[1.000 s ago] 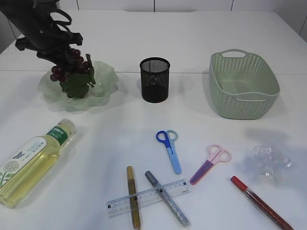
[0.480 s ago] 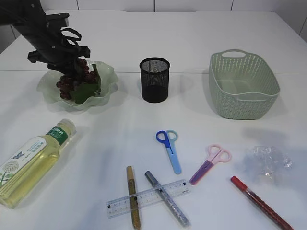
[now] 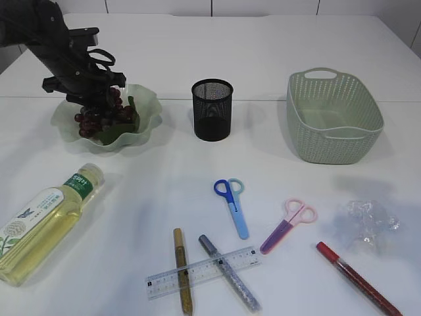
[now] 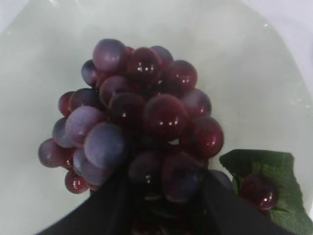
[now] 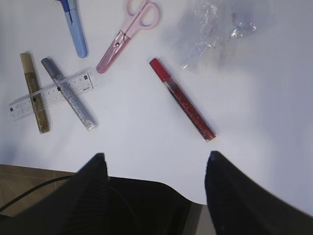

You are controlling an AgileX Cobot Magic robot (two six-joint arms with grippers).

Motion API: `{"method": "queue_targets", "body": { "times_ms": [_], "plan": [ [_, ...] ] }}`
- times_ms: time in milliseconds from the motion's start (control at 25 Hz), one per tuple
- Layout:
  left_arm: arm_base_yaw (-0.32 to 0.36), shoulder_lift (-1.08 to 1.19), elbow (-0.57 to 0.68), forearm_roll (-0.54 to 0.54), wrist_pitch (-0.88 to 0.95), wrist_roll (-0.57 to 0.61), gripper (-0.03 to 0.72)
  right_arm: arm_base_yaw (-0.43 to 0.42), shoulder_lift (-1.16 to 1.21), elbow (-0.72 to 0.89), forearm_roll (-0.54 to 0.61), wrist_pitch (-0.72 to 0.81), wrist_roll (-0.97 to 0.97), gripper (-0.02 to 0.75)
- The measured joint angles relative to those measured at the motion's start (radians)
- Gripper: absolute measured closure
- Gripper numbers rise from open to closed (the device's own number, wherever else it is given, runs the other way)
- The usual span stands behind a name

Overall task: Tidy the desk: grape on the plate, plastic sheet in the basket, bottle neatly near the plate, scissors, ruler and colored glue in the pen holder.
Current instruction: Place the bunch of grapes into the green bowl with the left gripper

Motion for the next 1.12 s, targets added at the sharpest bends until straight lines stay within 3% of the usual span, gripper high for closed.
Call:
{"method": "queue_targets", "body": {
  "times_ms": [280,360,600,920,1120],
  "plan": [
    [0.0,0.004,-0.004,0.009,-0.017,0.0,0.229,0.0,0.0,0.0,0.0,0.0,0.0,0.248],
    [0.0,0.004,-0.006,0.009,-0.029,0.0,0.196,0.0,0.0,0.0,0.0,0.0,0.0,0.248],
    [0.0,0.004,-0.018,0.009,-0.018,-0.001,0.178,0.0,0.0,0.0,-0.004,0.0,0.0,0.248],
    [0.0,0.004,-0.221,0.037,0.303,-0.001,0.179,0.0,0.0,0.0,-0.05,0.0,0.077,0.248],
    [0.0,0.004,-0.266,0.043,0.425,-0.001,0.179,0.0,0.0,0.0,-0.107,0.0,0.135,0.248]
  ]
}}
